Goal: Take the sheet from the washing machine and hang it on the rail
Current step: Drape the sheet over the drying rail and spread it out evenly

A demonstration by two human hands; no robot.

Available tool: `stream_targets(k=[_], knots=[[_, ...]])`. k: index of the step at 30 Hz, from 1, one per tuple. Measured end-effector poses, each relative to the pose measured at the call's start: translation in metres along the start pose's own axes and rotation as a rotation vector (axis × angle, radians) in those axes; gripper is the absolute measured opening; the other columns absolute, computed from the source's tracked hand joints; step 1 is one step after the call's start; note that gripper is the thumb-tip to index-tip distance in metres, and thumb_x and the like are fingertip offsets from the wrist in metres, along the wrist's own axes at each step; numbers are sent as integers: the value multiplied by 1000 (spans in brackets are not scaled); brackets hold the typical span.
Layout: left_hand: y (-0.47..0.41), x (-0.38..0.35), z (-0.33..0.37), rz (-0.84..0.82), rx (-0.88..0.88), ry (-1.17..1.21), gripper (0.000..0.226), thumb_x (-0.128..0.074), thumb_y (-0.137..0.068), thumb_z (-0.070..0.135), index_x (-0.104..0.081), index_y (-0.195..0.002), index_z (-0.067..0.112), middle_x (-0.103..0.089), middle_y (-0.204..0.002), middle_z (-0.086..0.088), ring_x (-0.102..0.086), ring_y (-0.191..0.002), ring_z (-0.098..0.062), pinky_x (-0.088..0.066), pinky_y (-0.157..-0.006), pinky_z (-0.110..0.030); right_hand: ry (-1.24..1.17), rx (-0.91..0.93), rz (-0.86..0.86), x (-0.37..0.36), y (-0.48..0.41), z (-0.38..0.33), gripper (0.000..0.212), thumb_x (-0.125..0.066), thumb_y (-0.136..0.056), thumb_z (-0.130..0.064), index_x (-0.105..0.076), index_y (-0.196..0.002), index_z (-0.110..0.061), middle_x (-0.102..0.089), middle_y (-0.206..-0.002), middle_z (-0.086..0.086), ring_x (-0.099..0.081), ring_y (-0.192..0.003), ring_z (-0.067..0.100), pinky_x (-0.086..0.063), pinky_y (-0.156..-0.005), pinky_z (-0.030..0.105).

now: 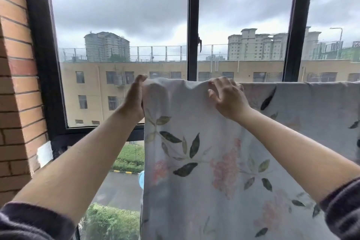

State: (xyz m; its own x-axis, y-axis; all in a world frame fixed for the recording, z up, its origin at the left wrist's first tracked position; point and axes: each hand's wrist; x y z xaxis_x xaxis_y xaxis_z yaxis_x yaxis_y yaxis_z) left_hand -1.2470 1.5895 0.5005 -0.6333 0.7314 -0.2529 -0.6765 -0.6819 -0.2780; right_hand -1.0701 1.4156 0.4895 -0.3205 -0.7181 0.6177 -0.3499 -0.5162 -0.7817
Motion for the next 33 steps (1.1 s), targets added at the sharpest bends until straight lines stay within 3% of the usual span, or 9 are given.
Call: stream_targets(k=[3,5,9,13,17,20,28,31,33], knots=[[11,-6,-2,-92,194,-120,33,-45,-93,44,-57,-91,13,-66,-56,-5,-61,-61,-21,-50,-48,-25,-43,-9,13,1,-4,4,35,-40,-97,-30,-49,-129,-19,-53,-128,4,-43,-123,24,-24,-105,43],[12,-9,-1,-86,185,-106,30,-49,-94,39,-59,-87,12,-67,-55,-3,-64,-56,-17,-53,-50,-23,-27,-5,-9,1,-7,5,36,-38,-97,-31,-48,-130,-20,-53,-128,5,-44,-123,25,-23,-106,43],[8,-15,9,53,-42,-23,23,-51,-94,33,-62,-98,14,-66,-77,-2,-62,-76,-16,-53,-74,-29,-32,0,-34,1,-13,2,38,-35,-98,-37,-49,-129,-20,-53,-129,6,-45,-122,26,-23,-106,46],[8,-11,27,117,-337,-49,20,-48,-96,24,-61,-83,16,-61,-65,5,-59,-60,-4,-49,-53,-12,-39,9,3,5,-22,-6,39,-33,-99,-39,-48,-129,-19,-52,-131,5,-47,-122,25,-22,-108,50],[14,6,37,105,-440,18,23,-49,-96,23,-62,-79,14,-58,-59,4,-54,-51,-4,-44,-47,-13,-71,-8,32,3,-31,-13,30,-37,-97,-26,-60,-110,-14,-62,-113,8,-55,-106,28,-29,-99,43],[18,17,34,118,-429,-12,20,-52,-94,22,-64,-81,14,-63,-53,11,-59,-50,-1,-49,-50,-14,-90,-28,65,-5,-33,-16,22,-43,-92,-17,-63,-88,-10,-68,-91,10,-59,-86,33,-36,-85,37],[17,50,35,249,-348,-52,19,-51,-94,28,-66,-85,21,-64,-78,1,-61,-80,-16,-50,-75,-29,-241,-70,145,3,-57,-34,19,-48,-90,-11,-62,-80,-18,-68,-77,11,-61,-78,31,-42,-81,39],[18,56,28,280,-374,-119,19,-48,-96,25,-66,-91,20,-63,-81,1,-59,-78,-11,-47,-69,-23,-260,-30,-18,-3,-58,-34,20,-44,-95,-20,-55,-78,-22,-63,-78,8,-61,-81,32,-41,-73,36],[18,65,13,319,-354,-258,21,-47,-96,24,-66,-90,19,-62,-80,0,-56,-77,-13,-44,-66,-24,-162,-2,-165,-9,-54,-34,22,-38,-99,-31,-58,-95,-23,-66,-95,7,-60,-92,30,-40,-82,38]])
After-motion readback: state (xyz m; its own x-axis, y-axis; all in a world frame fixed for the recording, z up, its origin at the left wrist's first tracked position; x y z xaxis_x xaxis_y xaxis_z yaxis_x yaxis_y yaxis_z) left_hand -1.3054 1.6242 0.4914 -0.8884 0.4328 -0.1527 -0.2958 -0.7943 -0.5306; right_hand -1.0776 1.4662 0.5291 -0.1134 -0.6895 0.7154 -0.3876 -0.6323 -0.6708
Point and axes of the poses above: each hand's wrist, its own y-axis away from the middle knuckle, its own x-axis out of the back of the hand, z = x × y
